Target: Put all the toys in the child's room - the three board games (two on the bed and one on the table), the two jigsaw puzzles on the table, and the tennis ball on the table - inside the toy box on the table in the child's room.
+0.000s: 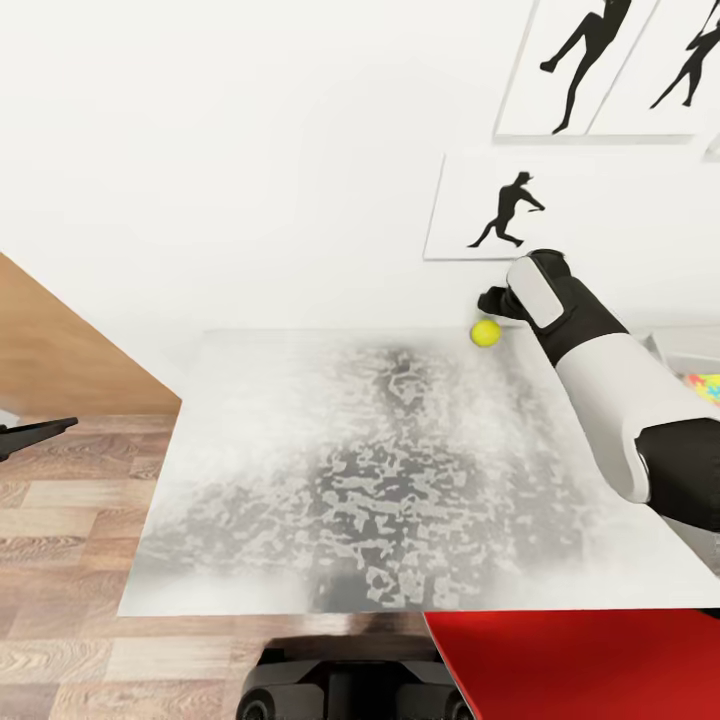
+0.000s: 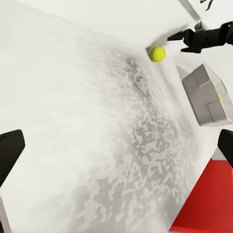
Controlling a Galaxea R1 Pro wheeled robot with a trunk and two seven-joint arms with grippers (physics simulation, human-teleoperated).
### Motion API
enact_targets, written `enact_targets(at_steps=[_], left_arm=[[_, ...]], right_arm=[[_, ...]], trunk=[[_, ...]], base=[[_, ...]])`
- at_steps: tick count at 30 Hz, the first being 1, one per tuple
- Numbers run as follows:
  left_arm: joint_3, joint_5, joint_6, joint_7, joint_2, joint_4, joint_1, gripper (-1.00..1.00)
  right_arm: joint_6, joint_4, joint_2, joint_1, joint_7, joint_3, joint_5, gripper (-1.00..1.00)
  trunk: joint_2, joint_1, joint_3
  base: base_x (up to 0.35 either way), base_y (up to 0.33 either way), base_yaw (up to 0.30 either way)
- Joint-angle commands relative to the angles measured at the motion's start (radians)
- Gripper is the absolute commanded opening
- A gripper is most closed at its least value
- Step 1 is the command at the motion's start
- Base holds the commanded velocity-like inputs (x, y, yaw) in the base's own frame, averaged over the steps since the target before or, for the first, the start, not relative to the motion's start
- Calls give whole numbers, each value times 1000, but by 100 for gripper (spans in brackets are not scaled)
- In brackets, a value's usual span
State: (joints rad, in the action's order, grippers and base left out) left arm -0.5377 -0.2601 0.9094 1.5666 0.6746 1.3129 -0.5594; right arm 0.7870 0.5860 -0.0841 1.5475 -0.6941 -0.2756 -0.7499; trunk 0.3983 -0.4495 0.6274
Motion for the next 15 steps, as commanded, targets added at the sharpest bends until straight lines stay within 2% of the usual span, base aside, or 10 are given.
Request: enact_targets(at_steps=[1,15], left_arm=[[0,1,10,4,0,0,-1,100],[-1,1,11,4,0,0,-1,100]], right_arm=[[3,1,3,1,-9,-8,-9,100],[11,4,13,2,48,-7,-8,100]], trunk=[[2,0,3],[2,0,26]], base=[[0,0,0],[0,0,0]])
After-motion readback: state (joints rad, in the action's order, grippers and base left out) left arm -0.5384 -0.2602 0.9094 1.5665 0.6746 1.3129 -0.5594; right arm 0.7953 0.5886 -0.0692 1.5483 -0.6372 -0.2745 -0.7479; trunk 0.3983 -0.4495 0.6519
